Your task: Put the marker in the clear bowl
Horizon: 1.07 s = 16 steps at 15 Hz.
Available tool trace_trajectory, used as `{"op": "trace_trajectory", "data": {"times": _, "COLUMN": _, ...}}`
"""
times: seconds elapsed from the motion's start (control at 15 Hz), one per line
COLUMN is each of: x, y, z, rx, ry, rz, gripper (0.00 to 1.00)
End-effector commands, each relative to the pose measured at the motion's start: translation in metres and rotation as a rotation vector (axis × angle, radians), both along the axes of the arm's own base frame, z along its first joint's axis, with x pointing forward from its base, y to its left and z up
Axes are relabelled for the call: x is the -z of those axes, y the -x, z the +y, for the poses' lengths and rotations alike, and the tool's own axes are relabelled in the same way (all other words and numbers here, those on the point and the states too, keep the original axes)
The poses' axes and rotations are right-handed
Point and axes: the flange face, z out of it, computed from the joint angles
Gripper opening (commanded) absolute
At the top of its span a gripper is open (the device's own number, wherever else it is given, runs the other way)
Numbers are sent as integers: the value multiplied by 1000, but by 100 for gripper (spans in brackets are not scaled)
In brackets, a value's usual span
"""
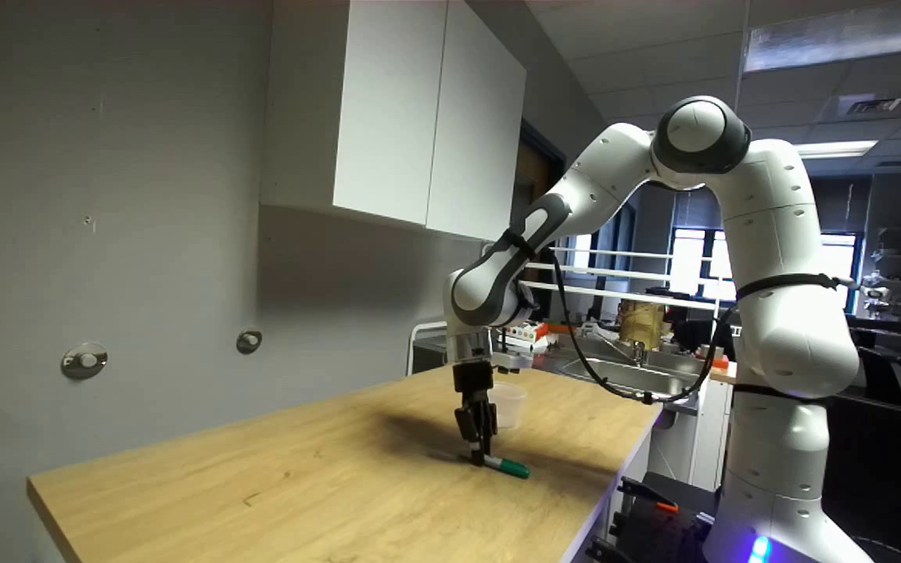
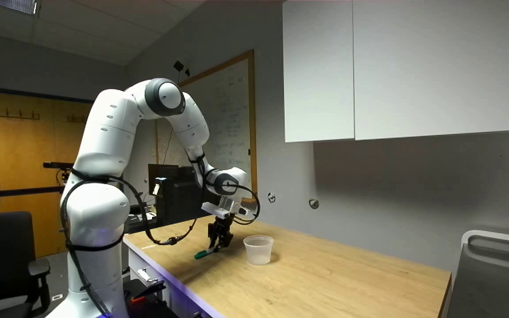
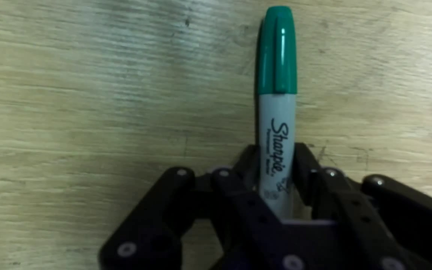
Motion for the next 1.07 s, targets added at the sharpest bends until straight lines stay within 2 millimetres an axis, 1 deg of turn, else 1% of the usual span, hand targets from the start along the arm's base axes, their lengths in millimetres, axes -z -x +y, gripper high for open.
{"op": "trace_trajectory", "data": {"times": 0.0, "x": -6, "y": -3, "z": 3, "rx": 24, "ry": 17, "rz": -8, "gripper": 8}}
{"op": "trace_trajectory", "data": {"times": 0.13, "x": -16, "y": -4, "z": 2, "rx": 63, "ry": 5, "rz": -25, "gripper": 8}}
{"op": "trace_trajectory", "data": {"times": 0.27, "x": -35, "y": -3, "z": 4, "rx": 106, "ry": -15, "rz": -53, "gripper": 8}}
{"op": "trace_trajectory", "data": {"times": 0.53, "x": -90, "y": 0, "z": 12, "rx": 188, "ry": -82, "rz": -150, "gripper": 9}}
{"op": "trace_trajectory", "data": {"times": 0.67, "x": -120, "y": 0, "z": 9, "rx": 253, "ry": -110, "rz": -236, "gripper": 8}}
{"op": "trace_trajectory", "data": {"times": 0.8, "x": -148, "y": -1, "z": -3, "rx": 323, "ry": -119, "rz": -319, "gripper": 8}}
{"op": "trace_trajectory", "data": {"times": 1.0, "x": -181, "y": 0, "z": -34, "rx": 450, "ry": -112, "rz": -414, "gripper": 8}}
